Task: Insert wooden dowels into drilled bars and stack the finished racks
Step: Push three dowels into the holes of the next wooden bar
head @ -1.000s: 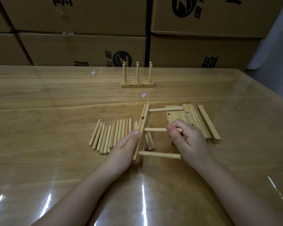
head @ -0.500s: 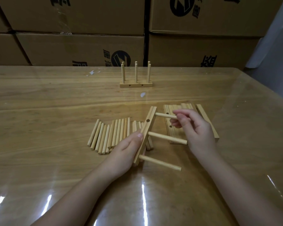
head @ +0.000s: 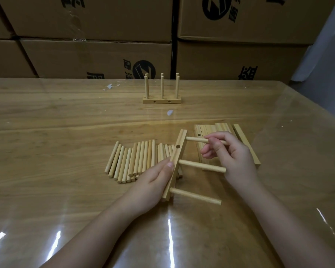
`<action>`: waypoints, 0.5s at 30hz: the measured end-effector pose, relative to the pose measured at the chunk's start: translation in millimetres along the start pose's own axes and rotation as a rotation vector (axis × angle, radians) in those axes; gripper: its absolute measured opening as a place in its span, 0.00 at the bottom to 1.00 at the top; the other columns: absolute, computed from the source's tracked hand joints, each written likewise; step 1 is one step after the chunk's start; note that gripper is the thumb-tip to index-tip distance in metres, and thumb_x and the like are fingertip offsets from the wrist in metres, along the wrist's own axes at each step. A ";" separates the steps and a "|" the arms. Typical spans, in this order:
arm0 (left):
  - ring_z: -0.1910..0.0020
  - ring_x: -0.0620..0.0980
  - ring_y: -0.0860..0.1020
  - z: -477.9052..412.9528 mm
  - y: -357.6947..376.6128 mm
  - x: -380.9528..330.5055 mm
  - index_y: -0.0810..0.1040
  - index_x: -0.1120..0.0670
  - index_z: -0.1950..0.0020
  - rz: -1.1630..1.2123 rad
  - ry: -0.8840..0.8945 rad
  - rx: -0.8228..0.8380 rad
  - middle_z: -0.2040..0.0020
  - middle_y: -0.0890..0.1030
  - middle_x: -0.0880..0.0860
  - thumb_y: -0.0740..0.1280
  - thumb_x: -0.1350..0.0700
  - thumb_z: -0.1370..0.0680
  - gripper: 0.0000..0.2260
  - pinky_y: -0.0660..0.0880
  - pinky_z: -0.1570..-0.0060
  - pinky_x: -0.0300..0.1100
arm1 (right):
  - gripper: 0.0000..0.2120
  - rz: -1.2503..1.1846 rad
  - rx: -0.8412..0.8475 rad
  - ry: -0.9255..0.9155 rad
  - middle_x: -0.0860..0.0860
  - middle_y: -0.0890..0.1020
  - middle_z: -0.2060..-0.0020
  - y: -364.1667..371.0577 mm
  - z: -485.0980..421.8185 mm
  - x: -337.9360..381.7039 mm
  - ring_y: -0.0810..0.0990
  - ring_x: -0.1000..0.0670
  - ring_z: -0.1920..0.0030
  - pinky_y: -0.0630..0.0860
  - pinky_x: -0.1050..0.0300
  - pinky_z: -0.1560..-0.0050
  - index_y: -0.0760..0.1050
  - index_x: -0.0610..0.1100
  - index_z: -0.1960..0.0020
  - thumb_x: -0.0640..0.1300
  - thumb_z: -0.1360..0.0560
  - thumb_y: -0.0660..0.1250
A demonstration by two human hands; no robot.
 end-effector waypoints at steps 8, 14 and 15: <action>0.73 0.42 0.73 -3.4 -15.6 -2.6 0.76 0.51 0.61 0.294 0.016 -0.224 0.70 0.76 0.46 0.54 0.50 0.17 0.17 0.70 0.73 0.34 | 0.28 -0.418 -0.044 0.329 0.47 0.82 0.65 7.0 -2.4 -16.0 0.81 0.50 0.64 0.76 0.59 0.65 0.72 0.44 0.45 0.66 0.28 0.53; 0.60 0.50 0.83 -10.6 -17.3 1.3 0.71 0.58 0.43 0.827 0.018 -0.123 0.55 0.84 0.54 0.65 0.52 0.25 0.15 0.79 0.65 0.39 | 0.22 -0.197 0.231 0.234 0.49 0.82 0.66 32.5 10.4 1.0 0.79 0.52 0.67 0.75 0.63 0.68 0.74 0.44 0.49 0.62 0.29 0.64; 0.58 0.53 0.84 -10.6 -17.2 0.8 0.70 0.57 0.42 0.847 0.026 -0.112 0.52 0.84 0.56 0.68 0.53 0.27 0.17 0.80 0.63 0.40 | 0.19 -0.169 0.239 0.229 0.51 0.82 0.65 35.2 11.8 2.7 0.80 0.53 0.67 0.75 0.65 0.67 0.74 0.45 0.49 0.59 0.30 0.65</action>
Point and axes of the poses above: each hand's wrist, its own z-axis away from the middle knuckle, its own y-axis out of the palm, x = y × z, the point moved 6 cm from there along -z, towards the middle knuckle
